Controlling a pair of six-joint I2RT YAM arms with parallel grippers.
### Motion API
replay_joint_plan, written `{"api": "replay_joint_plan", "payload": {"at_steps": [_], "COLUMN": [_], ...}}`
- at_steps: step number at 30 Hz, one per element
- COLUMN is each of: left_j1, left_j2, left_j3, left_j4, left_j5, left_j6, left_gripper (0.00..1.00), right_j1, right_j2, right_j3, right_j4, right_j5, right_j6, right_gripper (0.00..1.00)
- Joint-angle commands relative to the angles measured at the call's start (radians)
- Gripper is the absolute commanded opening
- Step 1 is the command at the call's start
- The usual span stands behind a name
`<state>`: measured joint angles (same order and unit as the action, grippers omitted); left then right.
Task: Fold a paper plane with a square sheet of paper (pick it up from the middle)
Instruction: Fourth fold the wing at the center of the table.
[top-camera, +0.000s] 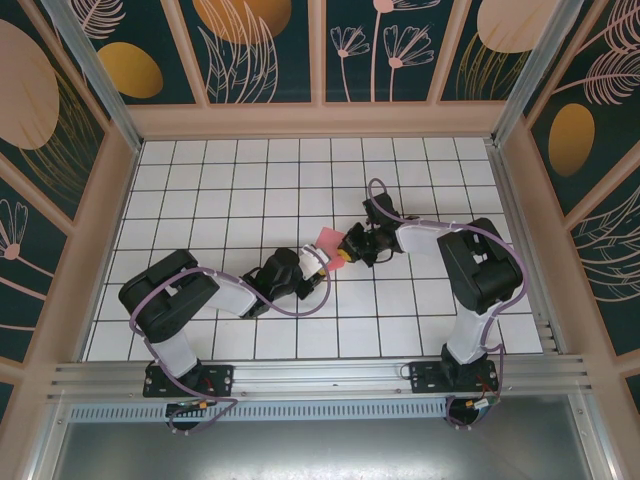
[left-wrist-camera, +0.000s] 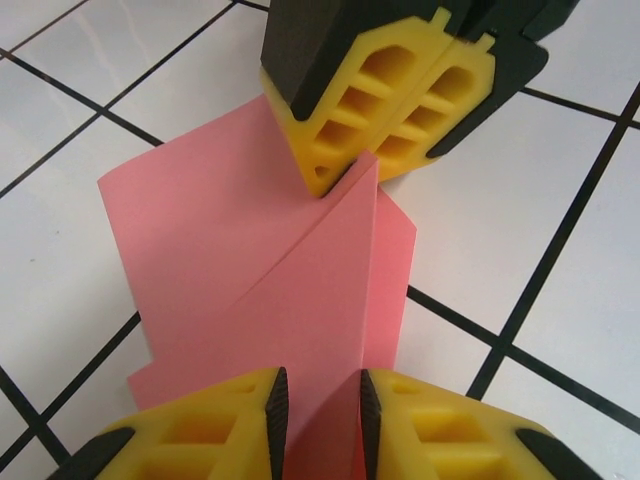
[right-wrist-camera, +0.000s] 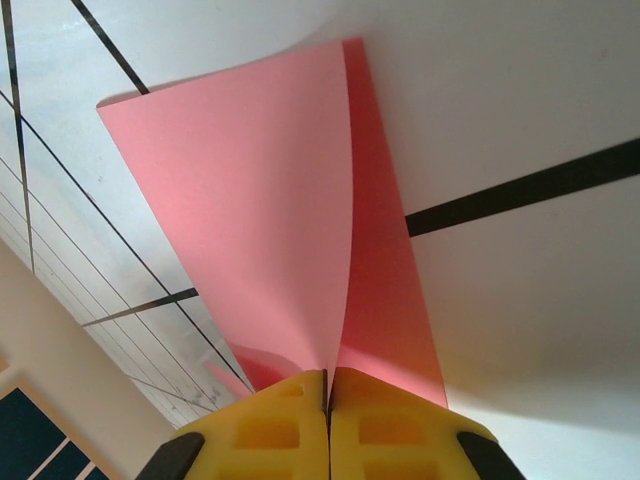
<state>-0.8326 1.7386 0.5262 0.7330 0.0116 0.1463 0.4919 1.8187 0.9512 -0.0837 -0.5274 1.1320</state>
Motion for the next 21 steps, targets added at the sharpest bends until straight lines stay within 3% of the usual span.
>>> {"api": "replay_joint_plan", "payload": {"at_steps": [1,14,16,21], "left_j1": [-0.003,-0.003,-0.002,-0.002], "left_j2": [0.002,0.025,0.027,0.027], "left_j3": [0.029,0.060,0.060,0.053], "left_j4": [0.019,-0.013,-0.015,0.008], "left_j5": [0.009,0.002,0.002,0.010], "left_j6": [0.006,0.028,0.027,-0.005], "left_gripper": [0.30,0.28,0.24,0.14], "right_j1": [0.012,0.012,0.013,0.007], "right_j2": [-0.023,-0.050,-0.058,-0.077], "right_j3": [0.013,0.021,0.022,0.010], "right_j4": [-0.013,-0.010,-0.017,-0.035], "right_j5": [-0.030,-0.051,-0.045,0.004], "right_j6": [0.011,0.024,0.017,-0.019], "right_gripper": [0.07,0.08,0.15,0.42]}}
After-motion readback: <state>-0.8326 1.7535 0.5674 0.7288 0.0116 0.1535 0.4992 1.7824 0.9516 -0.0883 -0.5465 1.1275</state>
